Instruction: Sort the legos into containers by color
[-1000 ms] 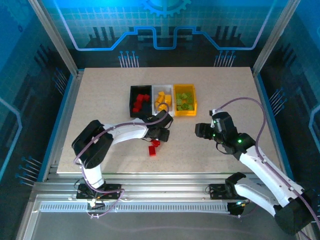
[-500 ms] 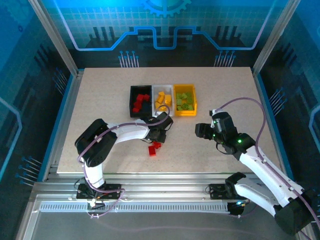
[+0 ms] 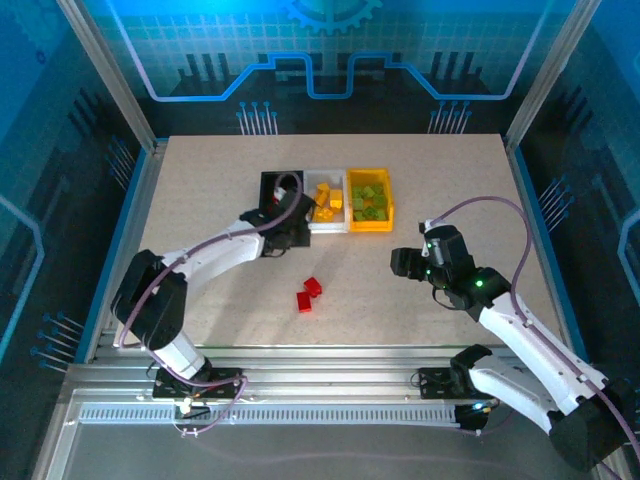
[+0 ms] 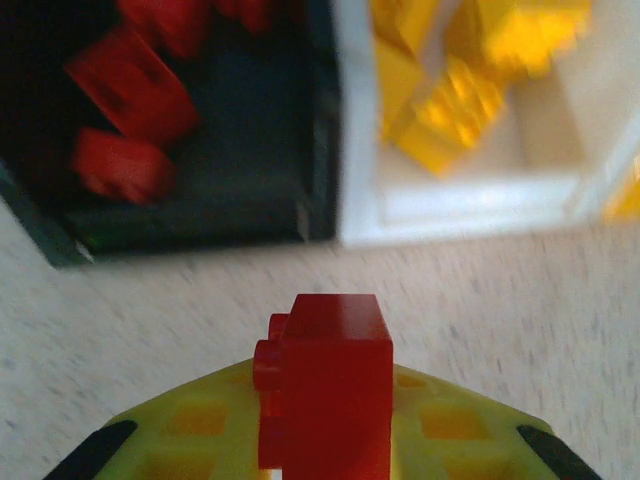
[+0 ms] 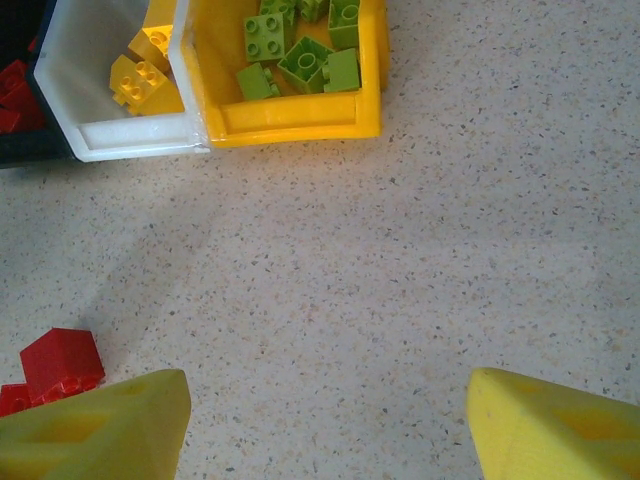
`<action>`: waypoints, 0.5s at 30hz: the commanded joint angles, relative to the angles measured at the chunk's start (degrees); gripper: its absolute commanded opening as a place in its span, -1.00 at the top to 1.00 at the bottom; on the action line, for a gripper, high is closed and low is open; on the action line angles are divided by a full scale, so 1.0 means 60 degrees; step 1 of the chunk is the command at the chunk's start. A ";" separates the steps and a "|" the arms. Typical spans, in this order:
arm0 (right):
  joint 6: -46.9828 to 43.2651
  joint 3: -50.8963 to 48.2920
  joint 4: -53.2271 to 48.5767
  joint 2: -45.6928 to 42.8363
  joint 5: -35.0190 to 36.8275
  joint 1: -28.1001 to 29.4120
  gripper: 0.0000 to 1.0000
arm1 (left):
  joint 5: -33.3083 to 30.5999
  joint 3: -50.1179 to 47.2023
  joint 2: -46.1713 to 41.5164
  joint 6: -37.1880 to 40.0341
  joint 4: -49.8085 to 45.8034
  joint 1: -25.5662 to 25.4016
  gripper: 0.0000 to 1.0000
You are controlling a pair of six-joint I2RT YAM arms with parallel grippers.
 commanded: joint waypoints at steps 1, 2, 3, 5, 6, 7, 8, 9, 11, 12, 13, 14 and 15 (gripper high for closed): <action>0.0169 -0.0117 0.0057 -0.0031 -0.0002 0.0130 -0.49 | -0.0296 0.0751 0.0290 0.0080 -0.0155 0.0607 0.64; 0.0164 -0.0109 0.0049 -0.0016 0.0001 0.0129 -0.49 | -0.0340 0.1063 0.0509 0.0115 -0.0147 0.0743 0.64; 0.0161 -0.0107 0.0043 -0.0016 0.0003 0.0122 -0.49 | -0.0376 0.1319 0.0747 0.0168 -0.0139 0.0824 0.64; 0.0153 -0.0078 -0.0010 -0.0016 0.0057 0.0124 -0.49 | -0.0512 0.1985 0.1344 0.0235 -0.0181 0.1019 0.64; 0.0140 -0.0047 -0.0056 -0.0002 0.0073 0.0125 -0.49 | -0.0517 0.2305 0.1653 0.0234 -0.0298 0.1106 0.64; 0.0130 -0.0023 -0.0100 -0.0001 0.0099 0.0130 -0.49 | -0.0516 0.2635 0.1931 0.0220 -0.0376 0.1200 0.64; 0.0118 0.0010 -0.0160 -0.0014 0.0103 0.0132 -0.49 | -0.0474 0.2895 0.2160 0.0171 -0.0438 0.1296 0.62; 0.0103 0.0030 -0.0210 -0.0016 0.0117 0.0128 -0.49 | -0.0379 0.3101 0.2340 0.0140 -0.0483 0.1362 0.56; 0.0074 0.0108 -0.0335 -0.0043 0.0172 0.0131 -0.49 | -0.0398 0.3522 0.2685 0.0122 -0.0661 0.1436 0.37; 0.0059 0.0134 -0.0364 -0.0070 0.0178 0.0132 -0.49 | -0.0341 0.3646 0.2808 0.0120 -0.0699 0.1467 0.29; 0.0058 0.0182 -0.0403 -0.0096 0.0194 0.0132 -0.49 | -0.0282 0.3764 0.2915 0.0117 -0.0757 0.1484 0.17; 0.0046 0.0219 -0.0449 -0.0117 0.0191 0.0131 -0.49 | -0.0241 0.3856 0.2964 0.0117 -0.0803 0.1497 0.05; 0.0044 0.0246 -0.0468 -0.0123 0.0191 0.0131 -0.49 | -0.0168 0.3881 0.2936 0.0103 -0.0826 0.1477 -0.04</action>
